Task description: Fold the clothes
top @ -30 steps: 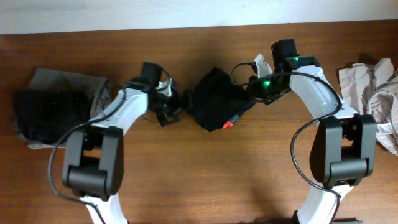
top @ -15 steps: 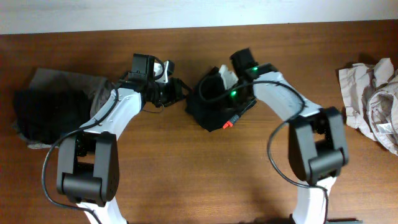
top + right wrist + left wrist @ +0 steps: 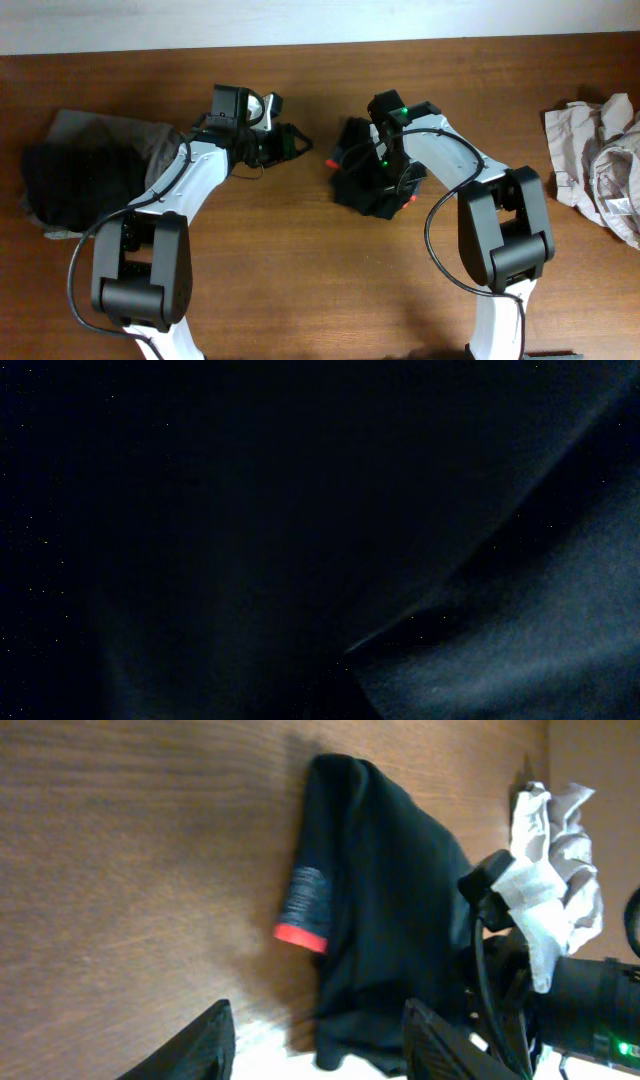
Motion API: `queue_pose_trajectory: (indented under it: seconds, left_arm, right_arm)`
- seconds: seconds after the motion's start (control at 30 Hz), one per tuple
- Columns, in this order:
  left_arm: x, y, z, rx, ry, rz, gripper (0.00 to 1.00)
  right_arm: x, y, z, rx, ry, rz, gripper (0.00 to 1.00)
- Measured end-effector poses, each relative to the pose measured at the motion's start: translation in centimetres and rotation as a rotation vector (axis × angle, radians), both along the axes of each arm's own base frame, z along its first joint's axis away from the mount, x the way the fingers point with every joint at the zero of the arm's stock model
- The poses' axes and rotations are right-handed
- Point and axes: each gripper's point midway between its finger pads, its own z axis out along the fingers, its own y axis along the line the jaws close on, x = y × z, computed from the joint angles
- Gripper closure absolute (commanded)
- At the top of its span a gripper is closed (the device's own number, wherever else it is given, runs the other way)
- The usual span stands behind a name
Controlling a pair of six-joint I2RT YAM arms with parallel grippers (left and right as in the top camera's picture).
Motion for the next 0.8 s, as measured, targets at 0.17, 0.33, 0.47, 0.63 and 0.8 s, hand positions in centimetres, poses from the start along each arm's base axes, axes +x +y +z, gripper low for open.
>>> queue_pose_trajectory:
  seconds: [0.17,0.33,0.47,0.63,0.8]
  left_arm:
    - [0.2,0.3,-0.2,0.022,-0.015,0.005,0.43]
    - [0.5,0.5,-0.3,0.045,-0.038,0.002,0.41]
    - [0.6,0.7,-0.4,0.063,-0.048,0.002,0.41]
    - [0.6,0.8,-0.5,0.069,-0.052,-0.002,0.41]
    - [0.0,1.0,-0.9,0.086,-0.021,-0.008,0.41]
  right_arm:
    - [0.6,-0.3,0.1,-0.032,-0.029,0.063,0.96]
    - [1.1,1.2,1.9,0.096,-0.067,0.099,0.96]
    - [2.5,3.0,6.6,0.261,-0.189,0.110,0.96]
    - [5.3,3.3,12.7,0.422,-0.375,-0.029,0.96]
    - [8.3,2.4,11.4,0.464,-0.407,-0.257,0.96]
